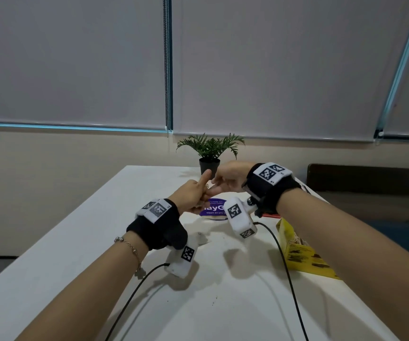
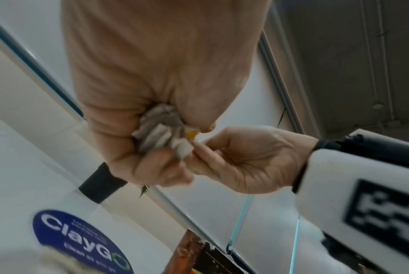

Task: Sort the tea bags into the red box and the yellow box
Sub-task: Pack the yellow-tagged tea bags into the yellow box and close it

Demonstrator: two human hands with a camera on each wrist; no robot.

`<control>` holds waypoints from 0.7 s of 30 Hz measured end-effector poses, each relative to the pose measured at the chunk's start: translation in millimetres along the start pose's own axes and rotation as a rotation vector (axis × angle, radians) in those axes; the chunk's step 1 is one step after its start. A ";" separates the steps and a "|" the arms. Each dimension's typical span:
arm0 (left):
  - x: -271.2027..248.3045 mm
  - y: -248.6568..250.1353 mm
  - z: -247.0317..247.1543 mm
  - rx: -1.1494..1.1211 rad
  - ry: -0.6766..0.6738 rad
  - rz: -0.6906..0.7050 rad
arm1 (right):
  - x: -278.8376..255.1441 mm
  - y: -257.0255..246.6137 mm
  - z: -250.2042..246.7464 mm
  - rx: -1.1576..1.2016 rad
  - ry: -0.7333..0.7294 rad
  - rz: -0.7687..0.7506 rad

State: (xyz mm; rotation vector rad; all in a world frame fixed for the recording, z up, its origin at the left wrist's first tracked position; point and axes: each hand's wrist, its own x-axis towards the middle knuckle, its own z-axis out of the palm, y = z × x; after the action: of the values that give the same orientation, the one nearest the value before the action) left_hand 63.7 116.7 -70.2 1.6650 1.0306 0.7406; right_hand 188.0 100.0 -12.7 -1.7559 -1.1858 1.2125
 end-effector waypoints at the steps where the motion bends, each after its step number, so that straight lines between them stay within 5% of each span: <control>1: 1.0 0.8 -5.1 0.027 0.029 0.008 | -2.3 0.9 -1.1 0.024 -0.010 -0.025; 5: 4.0 5.9 -34.3 -0.102 0.097 -0.037 | -7.2 17.4 2.2 -0.440 0.032 -0.111; 11: -0.2 7.1 -56.9 -0.240 -0.019 -0.039 | -6.3 51.0 42.5 -1.130 -0.362 -0.298; 16: -0.9 8.3 -59.4 -0.281 0.008 -0.020 | -1.5 64.9 54.8 -1.263 -0.201 -0.432; 21: -1.5 9.3 -56.5 -0.255 0.016 -0.010 | -0.8 63.6 34.5 -1.181 -0.155 -0.363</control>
State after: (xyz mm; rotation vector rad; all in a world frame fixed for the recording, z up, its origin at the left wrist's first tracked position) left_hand 17.6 138.3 -43.8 1.4364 0.9136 0.8432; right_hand 174.2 78.4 -80.4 -2.0342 -2.4919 0.3810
